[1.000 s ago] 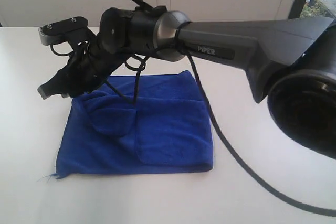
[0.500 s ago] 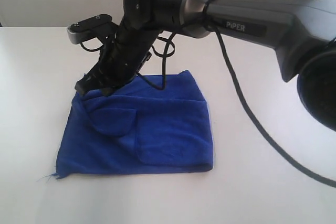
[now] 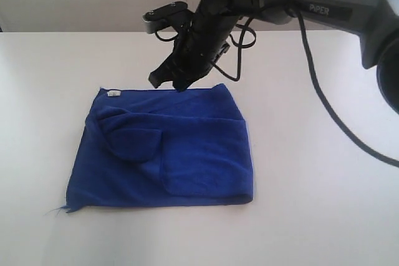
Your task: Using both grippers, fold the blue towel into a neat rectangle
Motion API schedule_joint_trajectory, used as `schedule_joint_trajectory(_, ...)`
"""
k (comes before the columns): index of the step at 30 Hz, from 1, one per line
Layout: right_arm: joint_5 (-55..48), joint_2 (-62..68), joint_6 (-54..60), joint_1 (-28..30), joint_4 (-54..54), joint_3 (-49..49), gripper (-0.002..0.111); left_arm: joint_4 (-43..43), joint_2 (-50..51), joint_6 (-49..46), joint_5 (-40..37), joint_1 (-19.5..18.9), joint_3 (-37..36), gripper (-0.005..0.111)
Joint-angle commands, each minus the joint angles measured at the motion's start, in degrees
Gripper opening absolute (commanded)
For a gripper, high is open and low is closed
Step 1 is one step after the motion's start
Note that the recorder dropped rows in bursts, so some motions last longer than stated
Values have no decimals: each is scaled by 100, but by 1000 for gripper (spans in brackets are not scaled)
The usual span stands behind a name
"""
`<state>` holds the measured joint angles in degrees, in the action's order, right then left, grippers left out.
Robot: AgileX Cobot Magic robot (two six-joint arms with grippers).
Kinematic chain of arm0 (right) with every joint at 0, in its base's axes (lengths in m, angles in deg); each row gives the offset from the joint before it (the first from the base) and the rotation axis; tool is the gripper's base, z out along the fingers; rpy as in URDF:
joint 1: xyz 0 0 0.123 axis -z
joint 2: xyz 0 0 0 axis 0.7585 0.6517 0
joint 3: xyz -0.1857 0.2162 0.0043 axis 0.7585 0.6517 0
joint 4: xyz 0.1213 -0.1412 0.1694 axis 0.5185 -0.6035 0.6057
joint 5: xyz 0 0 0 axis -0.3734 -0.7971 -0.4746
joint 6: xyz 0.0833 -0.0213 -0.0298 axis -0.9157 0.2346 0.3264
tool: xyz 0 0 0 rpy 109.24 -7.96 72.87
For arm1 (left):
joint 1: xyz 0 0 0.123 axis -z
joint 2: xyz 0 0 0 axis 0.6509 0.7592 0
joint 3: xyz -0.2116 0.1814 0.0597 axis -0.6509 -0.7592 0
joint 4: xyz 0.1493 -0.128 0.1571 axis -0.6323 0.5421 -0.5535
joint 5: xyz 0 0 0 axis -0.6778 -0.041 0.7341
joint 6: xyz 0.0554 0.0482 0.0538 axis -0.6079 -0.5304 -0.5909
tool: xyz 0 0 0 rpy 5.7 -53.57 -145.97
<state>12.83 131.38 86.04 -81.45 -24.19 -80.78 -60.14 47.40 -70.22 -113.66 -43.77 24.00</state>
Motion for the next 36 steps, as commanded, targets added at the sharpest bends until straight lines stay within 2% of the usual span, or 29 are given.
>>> schedule_joint_trajectory(1,-9,-68,44,315,-122,-54,0,0,-34,53,-34,-19,23,0)
schedule_joint_trajectory(10,424,285,142,748,-173,-54,0,0,-34,53,-34,-19,23,0)
schedule_joint_trajectory(17,581,701,651,825,-183,-54,0,0,-34,53,-34,-19,23,0)
schedule_joint_trajectory(24,819,982,659,930,-185,-54,0,0,-34,53,-34,-19,23,0)
schedule_joint_trajectory(32,676,1093,623,1118,-283,-54,0,0,-34,53,-34,-19,23,0)
schedule_joint_trajectory(36,387,1093,213,1278,-655,-54,0,0,-34,53,-34,-19,23,0)
